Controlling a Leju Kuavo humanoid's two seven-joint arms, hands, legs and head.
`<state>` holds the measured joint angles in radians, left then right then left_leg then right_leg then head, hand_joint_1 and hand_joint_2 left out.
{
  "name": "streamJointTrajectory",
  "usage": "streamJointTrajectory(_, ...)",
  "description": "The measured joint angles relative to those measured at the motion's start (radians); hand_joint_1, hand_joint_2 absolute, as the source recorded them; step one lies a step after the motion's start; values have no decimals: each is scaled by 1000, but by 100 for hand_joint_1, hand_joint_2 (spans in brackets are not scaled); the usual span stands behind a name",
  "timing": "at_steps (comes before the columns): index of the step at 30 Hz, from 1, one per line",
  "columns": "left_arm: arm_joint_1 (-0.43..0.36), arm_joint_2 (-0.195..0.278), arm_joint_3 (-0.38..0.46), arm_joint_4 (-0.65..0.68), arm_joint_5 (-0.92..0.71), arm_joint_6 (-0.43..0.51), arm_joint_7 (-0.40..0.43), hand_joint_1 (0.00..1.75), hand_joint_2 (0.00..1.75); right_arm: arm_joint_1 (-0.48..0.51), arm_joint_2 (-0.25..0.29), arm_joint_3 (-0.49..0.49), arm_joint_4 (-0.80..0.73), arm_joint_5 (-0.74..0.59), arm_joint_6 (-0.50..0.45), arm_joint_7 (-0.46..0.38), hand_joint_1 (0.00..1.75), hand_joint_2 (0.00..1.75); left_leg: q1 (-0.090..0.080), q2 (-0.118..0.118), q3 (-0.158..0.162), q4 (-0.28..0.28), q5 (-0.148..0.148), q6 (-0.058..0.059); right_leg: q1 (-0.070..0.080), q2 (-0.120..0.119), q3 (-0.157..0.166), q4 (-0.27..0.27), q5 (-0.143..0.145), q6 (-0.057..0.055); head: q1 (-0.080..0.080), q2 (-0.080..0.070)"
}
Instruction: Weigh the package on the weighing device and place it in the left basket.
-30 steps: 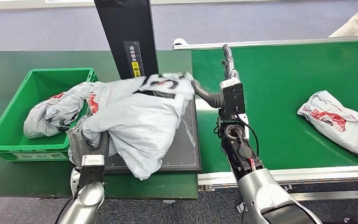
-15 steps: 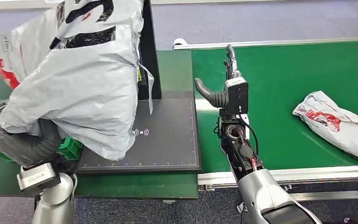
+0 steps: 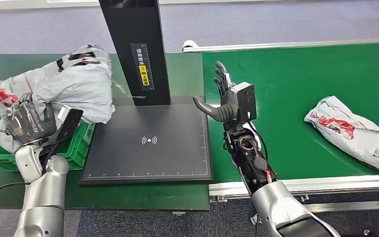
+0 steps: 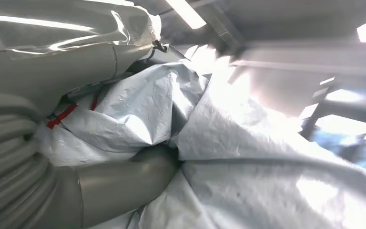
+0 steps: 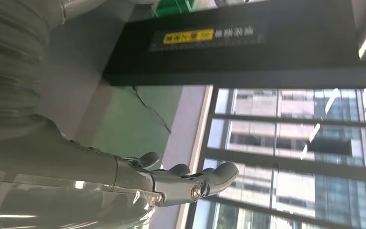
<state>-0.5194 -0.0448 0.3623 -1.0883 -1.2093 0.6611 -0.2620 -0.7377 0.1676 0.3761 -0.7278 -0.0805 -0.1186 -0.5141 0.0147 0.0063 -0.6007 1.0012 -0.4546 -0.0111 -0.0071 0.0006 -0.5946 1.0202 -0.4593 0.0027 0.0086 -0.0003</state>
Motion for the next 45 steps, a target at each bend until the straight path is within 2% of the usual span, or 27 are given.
streamJointTrajectory(7, -37, 81, 68, 177, -32, 0, 86, 175, 175, -6, 0, 13, 17, 5, 13, 7, 0, 175, 0, 0, -1, 0, 0, 0, 0, 0, -1, 0, -1, 0, 0, 0)
streamJointTrajectory(9, -40, 90, 87, 190, -42, 0, 77, 161, 175, -7, 0, 14, 19, 9, 13, 8, 0, 175, 0, 0, -1, 0, 0, 0, 0, 0, -1, 0, 0, 0, 0, 0)
streamJointTrajectory(11, -43, 93, 113, 193, -45, 0, 46, 78, 175, -7, 0, 15, 20, 12, 13, 9, 0, 175, 0, -1, -1, 0, 0, 0, 0, 0, -1, 0, 0, 0, 0, 0)
streamJointTrajectory(13, -48, 93, 142, 193, -43, 0, 8, 4, 175, -7, 0, 15, 20, 15, 13, 9, 0, 175, 0, -1, -1, 0, 0, 0, 0, 0, -1, 0, 0, 0, 0, 0)
streamJointTrajectory(14, -51, 93, 155, 193, -40, 0, -15, 0, 175, -7, 0, 15, 20, 17, 13, 9, 0, 175, 0, -1, -1, 0, 0, 0, 0, 0, -1, 0, 0, 0, 0, 0)
streamJointTrajectory(18, -67, 70, 210, 176, 13, 0, -175, 0, 175, -7, 0, 15, 20, 24, 13, 11, 0, 175, 0, -1, -1, 0, 0, 0, 0, 0, -1, 0, 0, 0, 0, 0)
streamJointTrajectory(22, -79, 21, 262, 138, 123, 0, -365, 0, 175, -7, 0, 15, 21, 33, 13, 15, 0, 175, 0, -1, -1, 0, 0, 0, 0, 0, -1, 0, 0, 0, 0, 0)
streamJointTrajectory(24, -79, -5, 275, 112, 177, 0, -415, 0, 175, -7, 0, 15, 21, 36, 13, 17, 0, 175, 0, -1, -1, 0, 0, 0, 0, 0, -1, 0, 0, 0, 0, 0)
streamJointTrajectory(31, -68, -50, 266, 34, 313, 0, -435, 0, 175, -7, 0, 15, 21, 38, 15, 17, 0, 175, 0, 0, -1, 0, 0, 0, 0, 0, -1, 0, 0, 0, 0, 0)
streamJointTrajectory(35, -32, -56, 217, -53, 533, 0, -435, 0, 175, -7, -1, 15, 21, 42, 22, 13, 0, 175, 0, -1, -1, 0, 0, 0, 0, 0, -1, 0, 0, 0, 0, 0)
streamJointTrajectory(40, 25, -31, 61, -92, 920, -3, -435, 0, 175, -9, -3, 15, 22, 43, 32, 3, 0, 175, 0, -2, -1, 0, 0, 0, 0, -1, -1, 0, -1, 0, 0, 0)
streamJointTrajectory(45, 82, 3, -107, -171, 1076, -35, -436, 0, 175, -10, -8, 14, 22, 28, 69, 3, 0, 175, 0, -1, -1, 0, 0, 0, 0, -1, -1, 0, 0, 1, 0, 0)
